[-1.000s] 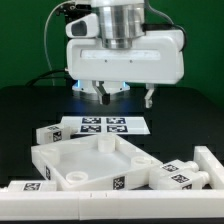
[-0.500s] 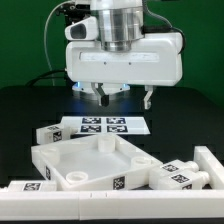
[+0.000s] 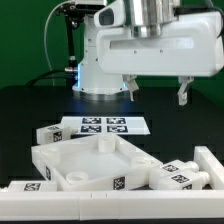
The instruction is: Assemble square table
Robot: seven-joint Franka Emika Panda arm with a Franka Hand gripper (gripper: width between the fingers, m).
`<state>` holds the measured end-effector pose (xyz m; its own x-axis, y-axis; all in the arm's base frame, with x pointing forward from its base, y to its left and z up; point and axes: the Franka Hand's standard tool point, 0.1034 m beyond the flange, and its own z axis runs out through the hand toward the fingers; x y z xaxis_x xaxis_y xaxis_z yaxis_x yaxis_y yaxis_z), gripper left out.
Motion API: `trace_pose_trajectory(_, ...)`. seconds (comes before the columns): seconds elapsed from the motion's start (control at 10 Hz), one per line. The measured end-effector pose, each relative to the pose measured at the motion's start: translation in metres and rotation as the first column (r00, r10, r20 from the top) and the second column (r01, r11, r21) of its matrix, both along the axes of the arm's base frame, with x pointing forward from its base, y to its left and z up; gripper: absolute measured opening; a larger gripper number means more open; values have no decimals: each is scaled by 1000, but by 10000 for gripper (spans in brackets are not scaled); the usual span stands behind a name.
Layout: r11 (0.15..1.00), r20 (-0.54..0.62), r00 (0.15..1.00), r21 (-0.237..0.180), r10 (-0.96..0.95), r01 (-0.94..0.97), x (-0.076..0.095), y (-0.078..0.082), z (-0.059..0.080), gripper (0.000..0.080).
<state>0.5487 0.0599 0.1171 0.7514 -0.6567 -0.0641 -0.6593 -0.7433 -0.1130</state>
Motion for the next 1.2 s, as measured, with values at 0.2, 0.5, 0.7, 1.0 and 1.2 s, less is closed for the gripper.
trace_pose_trajectory(0.2, 1000, 1, 1000, 0, 0, 0, 0, 0, 0, 648)
trace_pose_trajectory(0.5, 993, -20, 993, -1, -117, 117, 31, 22, -11, 648)
trace_pose_trajectory(0.7, 967, -49, 966, -14, -255, 255, 29, 43, -27, 648)
trace_pose_trajectory(1.0, 976, -42, 975, -14, -220, 219, 31, 39, -26, 649)
trace_pose_trajectory(1.2, 975, -54, 973, -29, -224, 223, 29, 36, -42, 649)
